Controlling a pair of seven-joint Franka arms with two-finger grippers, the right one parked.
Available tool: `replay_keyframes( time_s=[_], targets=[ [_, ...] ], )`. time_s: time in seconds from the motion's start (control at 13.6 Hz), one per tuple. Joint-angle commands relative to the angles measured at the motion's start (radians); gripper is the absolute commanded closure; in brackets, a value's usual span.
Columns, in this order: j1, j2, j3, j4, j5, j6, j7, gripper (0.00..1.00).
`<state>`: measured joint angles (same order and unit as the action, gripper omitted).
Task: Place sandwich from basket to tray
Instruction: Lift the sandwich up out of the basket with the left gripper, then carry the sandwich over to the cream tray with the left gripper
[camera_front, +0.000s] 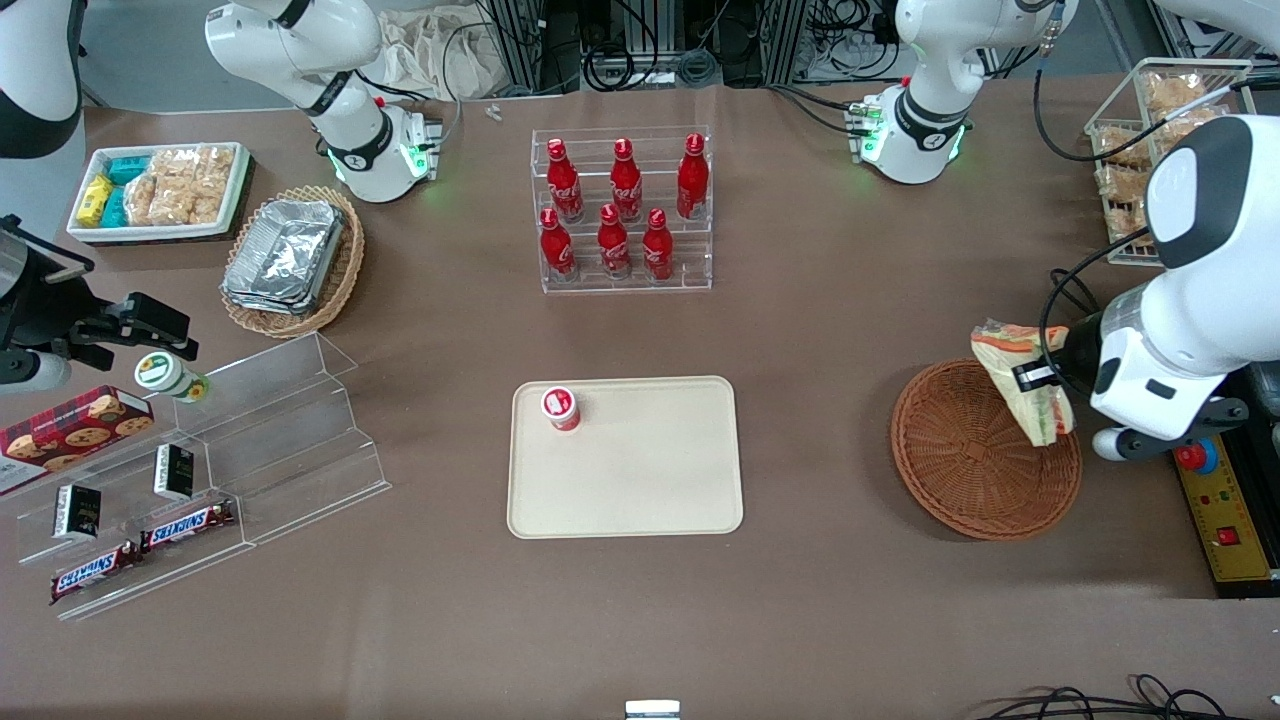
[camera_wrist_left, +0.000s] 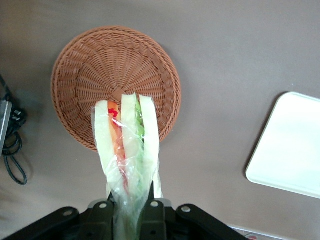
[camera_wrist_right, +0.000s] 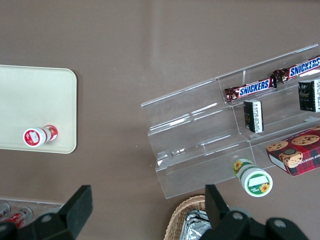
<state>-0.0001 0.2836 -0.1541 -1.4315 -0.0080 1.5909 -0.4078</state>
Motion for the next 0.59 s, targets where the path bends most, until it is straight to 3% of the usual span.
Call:
replay_keyframes(
  time_s=[0.0,0.15,0.52],
  targets=[
    [-0.023,0.025,-0.045,0.039,0.020,-0.028,0.047,1.00],
    [-0.081,0.040,-0.064,0.039,0.072,-0.029,0.050,1.00],
    [-0.239,0.133,-0.087,0.107,0.074,0.000,0.079,1.00]
  ],
)
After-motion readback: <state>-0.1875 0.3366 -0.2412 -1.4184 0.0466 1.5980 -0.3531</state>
